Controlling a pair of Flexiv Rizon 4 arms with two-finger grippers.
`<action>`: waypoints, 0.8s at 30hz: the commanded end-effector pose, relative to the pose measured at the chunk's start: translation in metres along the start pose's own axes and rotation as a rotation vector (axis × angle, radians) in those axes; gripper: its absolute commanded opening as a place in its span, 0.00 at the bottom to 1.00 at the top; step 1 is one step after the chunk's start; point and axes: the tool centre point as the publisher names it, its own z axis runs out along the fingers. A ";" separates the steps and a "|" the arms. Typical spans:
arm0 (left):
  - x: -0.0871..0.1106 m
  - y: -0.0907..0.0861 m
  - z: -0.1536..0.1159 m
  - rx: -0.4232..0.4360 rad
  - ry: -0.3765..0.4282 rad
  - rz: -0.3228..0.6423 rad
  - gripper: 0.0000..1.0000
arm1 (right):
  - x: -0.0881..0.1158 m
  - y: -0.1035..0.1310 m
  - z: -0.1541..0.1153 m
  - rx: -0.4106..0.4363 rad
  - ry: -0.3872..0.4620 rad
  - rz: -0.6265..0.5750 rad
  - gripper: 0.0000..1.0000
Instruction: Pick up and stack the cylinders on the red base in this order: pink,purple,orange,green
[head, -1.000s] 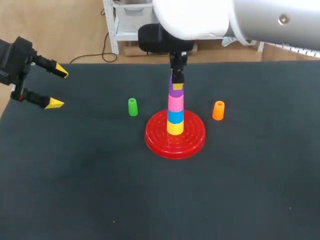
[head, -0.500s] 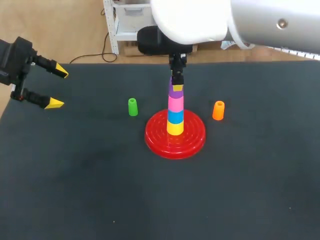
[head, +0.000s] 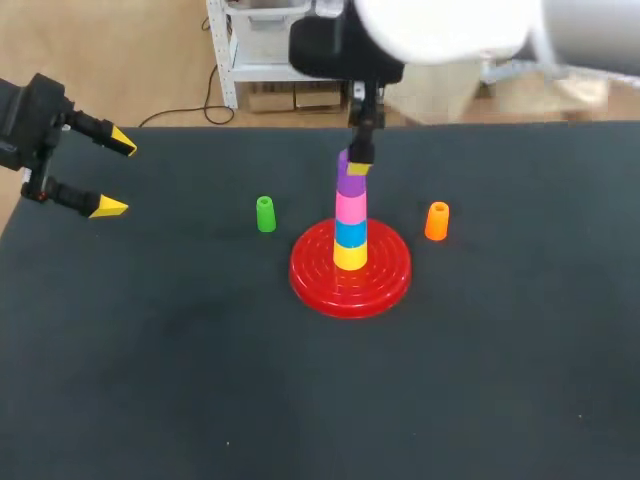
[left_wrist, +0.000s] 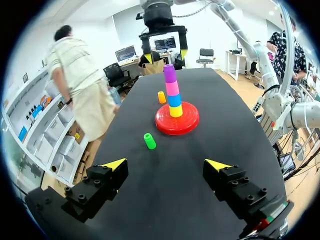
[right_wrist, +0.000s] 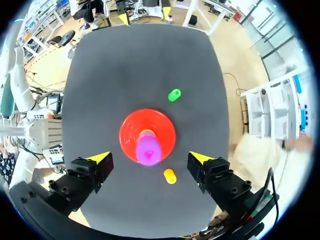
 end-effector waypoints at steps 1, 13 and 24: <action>0.001 0.001 0.001 0.001 0.000 0.001 1.00 | 0.023 0.005 -0.007 0.050 -0.041 0.029 1.00; 0.001 0.001 0.001 0.001 0.000 0.001 1.00 | 0.083 -0.019 0.048 0.005 -0.021 0.236 1.00; 0.001 0.001 0.001 0.001 0.000 0.001 1.00 | 0.108 -0.036 0.108 -0.048 0.030 0.350 1.00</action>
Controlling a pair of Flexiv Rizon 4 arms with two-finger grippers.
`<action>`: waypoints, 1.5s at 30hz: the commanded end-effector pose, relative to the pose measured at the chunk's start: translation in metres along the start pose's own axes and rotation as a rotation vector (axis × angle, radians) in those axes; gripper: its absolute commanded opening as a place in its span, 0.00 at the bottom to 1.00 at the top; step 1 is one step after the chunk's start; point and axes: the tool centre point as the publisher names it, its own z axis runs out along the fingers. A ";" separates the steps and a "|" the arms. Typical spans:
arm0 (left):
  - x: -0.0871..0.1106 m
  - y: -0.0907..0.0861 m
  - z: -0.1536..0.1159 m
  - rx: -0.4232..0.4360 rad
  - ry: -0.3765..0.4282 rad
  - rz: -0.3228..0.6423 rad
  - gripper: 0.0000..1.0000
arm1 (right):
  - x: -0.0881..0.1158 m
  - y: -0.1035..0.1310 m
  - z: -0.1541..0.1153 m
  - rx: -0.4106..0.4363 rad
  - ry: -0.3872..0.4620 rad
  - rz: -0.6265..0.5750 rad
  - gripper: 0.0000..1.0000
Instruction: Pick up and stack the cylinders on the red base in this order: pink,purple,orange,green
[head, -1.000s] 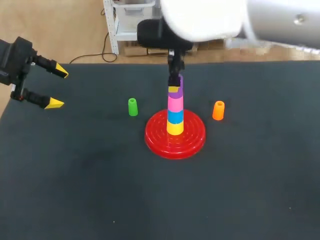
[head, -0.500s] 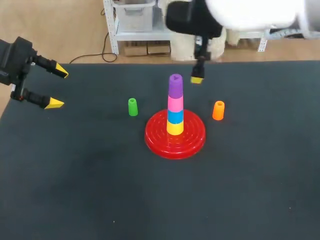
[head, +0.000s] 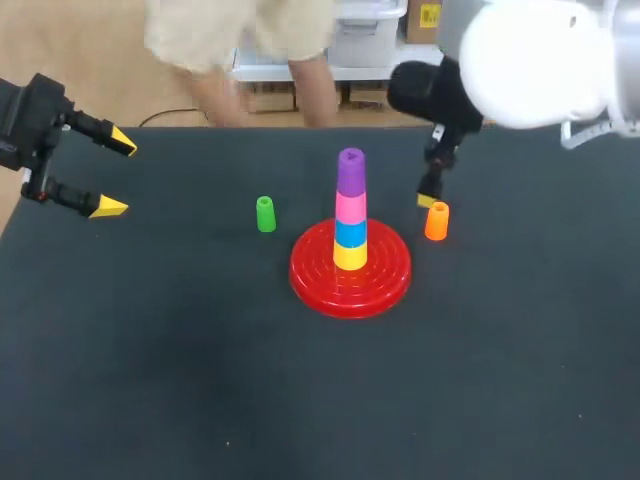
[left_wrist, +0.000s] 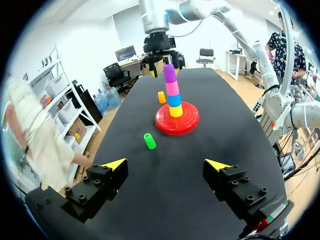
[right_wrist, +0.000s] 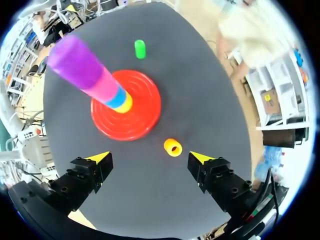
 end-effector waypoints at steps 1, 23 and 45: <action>0.001 0.001 0.001 0.001 0.000 0.001 1.00 | -0.004 -0.011 0.021 -0.008 0.017 0.012 1.00; 0.001 0.001 0.001 0.001 0.000 0.001 1.00 | 0.026 -0.036 0.083 0.015 0.094 0.142 1.00; 0.001 0.001 0.001 0.001 0.000 0.001 1.00 | 0.013 -0.044 0.092 0.032 0.079 0.149 1.00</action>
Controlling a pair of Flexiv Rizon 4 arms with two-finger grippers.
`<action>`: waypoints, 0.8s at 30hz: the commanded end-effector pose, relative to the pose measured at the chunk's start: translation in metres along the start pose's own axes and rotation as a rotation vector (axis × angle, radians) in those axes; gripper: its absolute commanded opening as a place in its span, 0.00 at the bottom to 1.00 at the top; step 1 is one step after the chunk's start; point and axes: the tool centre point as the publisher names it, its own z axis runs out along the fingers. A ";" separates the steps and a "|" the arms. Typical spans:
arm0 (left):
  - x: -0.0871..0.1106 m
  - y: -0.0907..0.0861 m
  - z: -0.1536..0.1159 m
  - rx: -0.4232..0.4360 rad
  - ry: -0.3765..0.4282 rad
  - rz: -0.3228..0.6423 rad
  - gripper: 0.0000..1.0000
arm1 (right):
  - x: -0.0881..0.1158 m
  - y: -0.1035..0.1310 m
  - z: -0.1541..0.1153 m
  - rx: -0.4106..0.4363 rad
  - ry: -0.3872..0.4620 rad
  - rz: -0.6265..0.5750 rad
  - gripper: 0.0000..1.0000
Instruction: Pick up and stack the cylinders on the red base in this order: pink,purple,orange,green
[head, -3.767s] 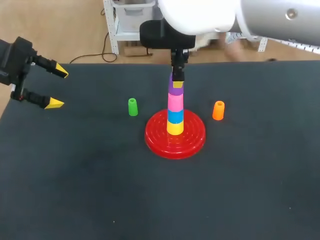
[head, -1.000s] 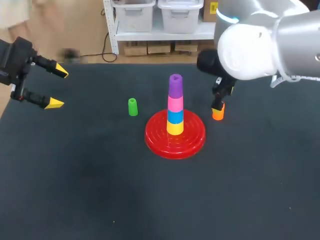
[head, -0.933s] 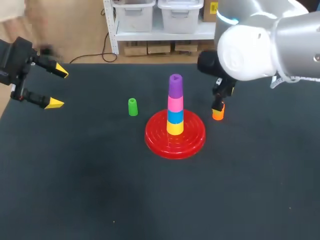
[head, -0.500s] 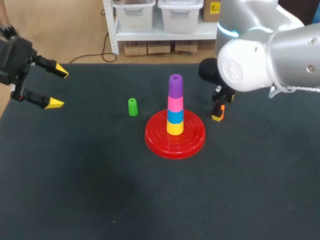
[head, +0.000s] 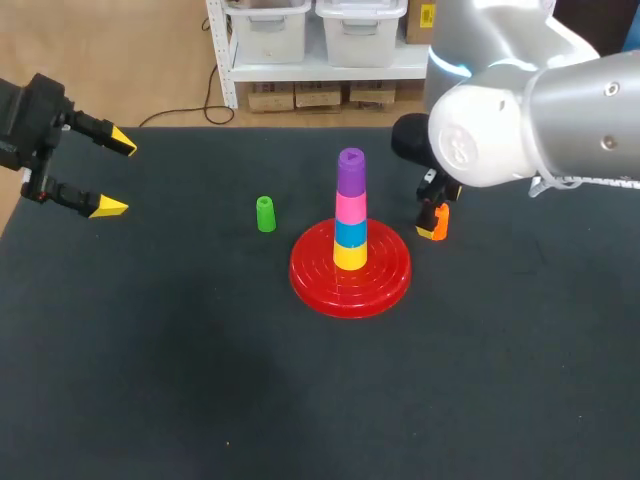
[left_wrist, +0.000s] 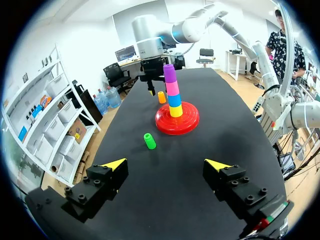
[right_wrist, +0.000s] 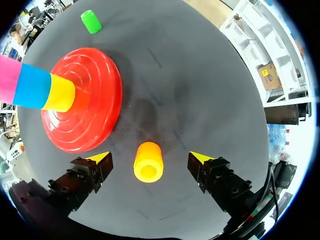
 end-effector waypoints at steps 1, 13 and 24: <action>0.001 0.001 0.001 0.001 0.000 0.001 1.00 | 0.000 0.000 0.000 0.001 0.004 0.000 1.00; 0.001 0.001 0.001 0.001 0.000 0.001 1.00 | 0.001 -0.001 0.000 0.008 0.016 0.001 1.00; 0.001 0.001 0.001 0.001 0.000 0.001 1.00 | 0.008 0.003 0.004 0.000 0.035 0.005 0.00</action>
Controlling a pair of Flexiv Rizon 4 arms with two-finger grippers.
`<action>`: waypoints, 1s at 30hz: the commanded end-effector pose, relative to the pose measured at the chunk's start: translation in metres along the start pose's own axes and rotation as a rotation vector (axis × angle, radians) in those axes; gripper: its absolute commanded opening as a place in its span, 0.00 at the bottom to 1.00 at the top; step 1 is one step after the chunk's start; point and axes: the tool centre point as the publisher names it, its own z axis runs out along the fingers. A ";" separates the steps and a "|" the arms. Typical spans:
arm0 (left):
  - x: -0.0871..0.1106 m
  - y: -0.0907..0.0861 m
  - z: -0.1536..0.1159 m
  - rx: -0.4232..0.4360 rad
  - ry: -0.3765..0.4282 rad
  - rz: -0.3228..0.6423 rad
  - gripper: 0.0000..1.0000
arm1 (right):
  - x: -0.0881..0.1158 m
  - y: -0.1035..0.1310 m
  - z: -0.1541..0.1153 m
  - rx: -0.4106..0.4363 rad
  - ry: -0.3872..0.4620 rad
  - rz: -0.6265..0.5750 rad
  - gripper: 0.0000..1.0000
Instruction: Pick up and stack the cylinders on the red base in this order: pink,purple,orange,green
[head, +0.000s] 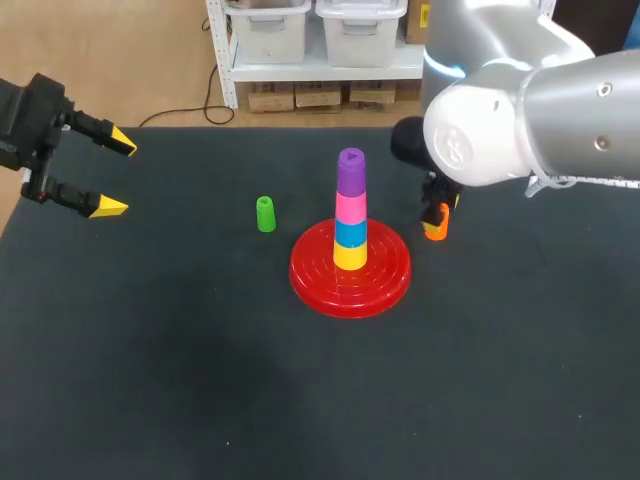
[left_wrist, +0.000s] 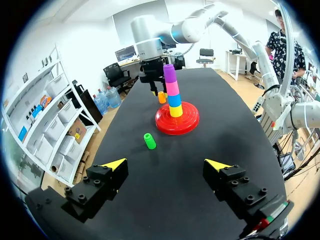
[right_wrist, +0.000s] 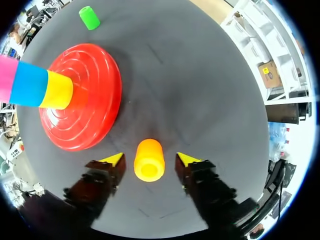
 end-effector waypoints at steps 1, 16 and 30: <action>0.001 0.001 0.001 0.001 0.000 0.001 1.00 | 0.004 0.002 0.001 0.002 0.003 0.002 0.00; 0.001 0.001 0.001 0.001 0.000 0.001 1.00 | 0.009 0.003 -0.004 0.013 0.003 -0.007 0.00; 0.001 0.001 0.001 0.001 0.000 0.001 1.00 | 0.008 0.012 -0.124 0.091 -0.074 -0.095 0.00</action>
